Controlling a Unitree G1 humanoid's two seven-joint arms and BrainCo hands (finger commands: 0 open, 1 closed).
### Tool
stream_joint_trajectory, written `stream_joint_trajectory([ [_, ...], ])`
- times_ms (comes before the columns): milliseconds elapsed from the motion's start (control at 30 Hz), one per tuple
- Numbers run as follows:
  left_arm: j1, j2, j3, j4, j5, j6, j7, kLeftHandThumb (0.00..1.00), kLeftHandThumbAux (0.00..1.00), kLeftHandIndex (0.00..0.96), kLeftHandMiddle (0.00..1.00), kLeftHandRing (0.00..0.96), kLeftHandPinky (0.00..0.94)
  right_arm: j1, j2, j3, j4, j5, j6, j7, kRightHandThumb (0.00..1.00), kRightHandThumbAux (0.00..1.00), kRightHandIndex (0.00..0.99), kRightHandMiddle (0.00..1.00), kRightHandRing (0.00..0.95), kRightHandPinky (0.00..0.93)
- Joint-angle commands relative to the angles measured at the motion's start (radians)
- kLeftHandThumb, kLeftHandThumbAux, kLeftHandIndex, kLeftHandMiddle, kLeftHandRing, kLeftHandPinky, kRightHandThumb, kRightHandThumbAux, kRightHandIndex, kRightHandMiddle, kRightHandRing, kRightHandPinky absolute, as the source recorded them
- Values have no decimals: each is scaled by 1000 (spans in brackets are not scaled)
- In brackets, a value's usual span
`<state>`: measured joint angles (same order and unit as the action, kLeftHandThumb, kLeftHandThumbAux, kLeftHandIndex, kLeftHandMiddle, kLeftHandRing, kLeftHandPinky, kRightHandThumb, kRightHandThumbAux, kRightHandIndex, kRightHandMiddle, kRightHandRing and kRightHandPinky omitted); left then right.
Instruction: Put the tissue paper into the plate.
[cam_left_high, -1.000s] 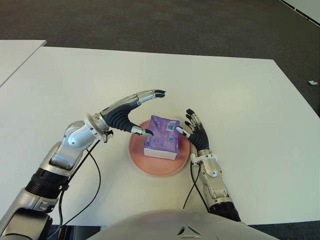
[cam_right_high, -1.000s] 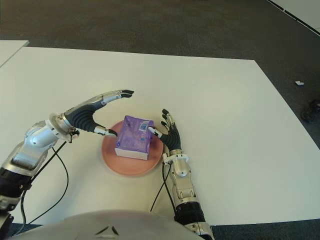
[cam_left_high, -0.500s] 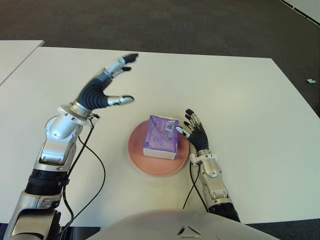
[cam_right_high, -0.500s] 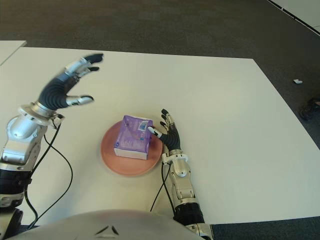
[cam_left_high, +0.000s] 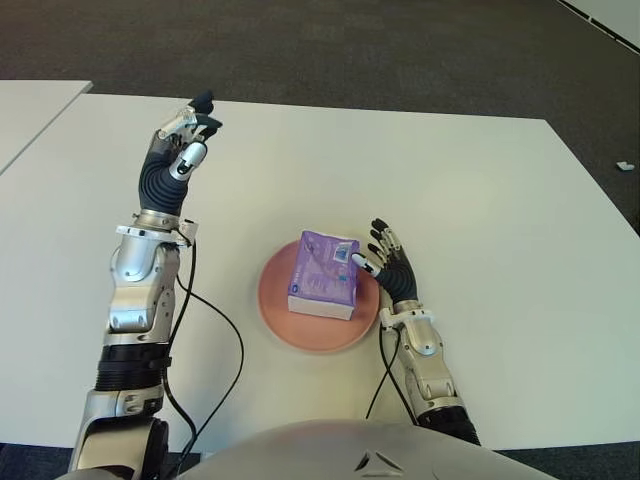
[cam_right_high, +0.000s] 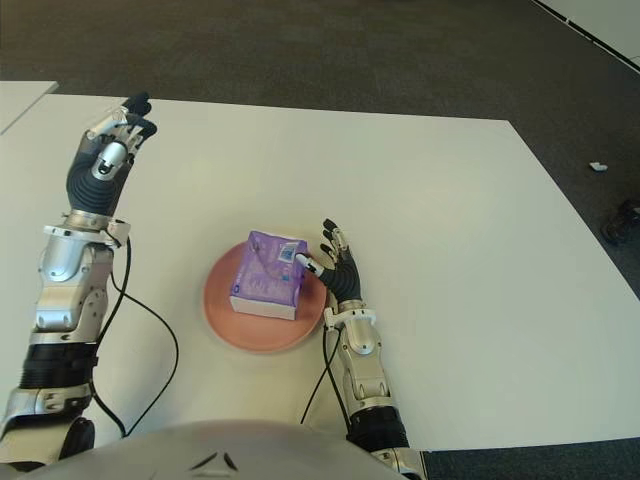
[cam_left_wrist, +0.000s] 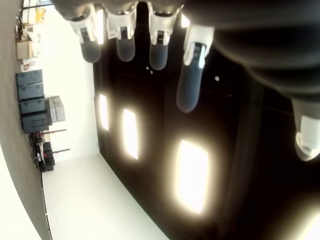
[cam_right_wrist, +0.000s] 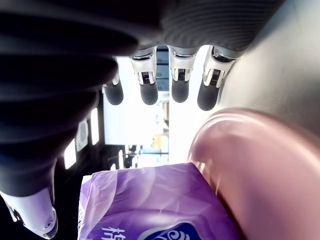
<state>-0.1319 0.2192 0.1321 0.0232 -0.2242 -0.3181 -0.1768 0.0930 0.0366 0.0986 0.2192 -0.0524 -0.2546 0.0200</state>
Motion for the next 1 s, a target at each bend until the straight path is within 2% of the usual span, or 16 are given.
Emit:
stream_joint_trajectory([
  [33,47,-46,-51,84,119,-48,38,124,440,290,81,0,0,53,0,-2,53,8,76,5,0,683,0,36,10,7],
  [133,68,-57,-63,111,185,-65,69,82,442,222,59,0,0,55,1,-1,49,7,83,2,0,684,1,37,11,5],
  [233,92,-64,-73,147,250,-88,104,21,434,108,23,0,0,55,1,-2,47,7,88,2,0,686,3,39,11,1],
  [400,95,-57,-82,348,333,-190,161,3,443,39,4,0,0,54,0,-4,45,9,95,5,0,679,1,36,6,0],
  [733,76,-102,-111,531,383,-254,241,0,548,1,0,0,0,58,-5,-7,36,13,100,12,0,669,0,32,3,0],
  [1000,98,-137,-127,522,368,-229,252,0,546,0,0,0,0,61,-12,-7,33,9,90,13,0,677,0,33,5,3],
])
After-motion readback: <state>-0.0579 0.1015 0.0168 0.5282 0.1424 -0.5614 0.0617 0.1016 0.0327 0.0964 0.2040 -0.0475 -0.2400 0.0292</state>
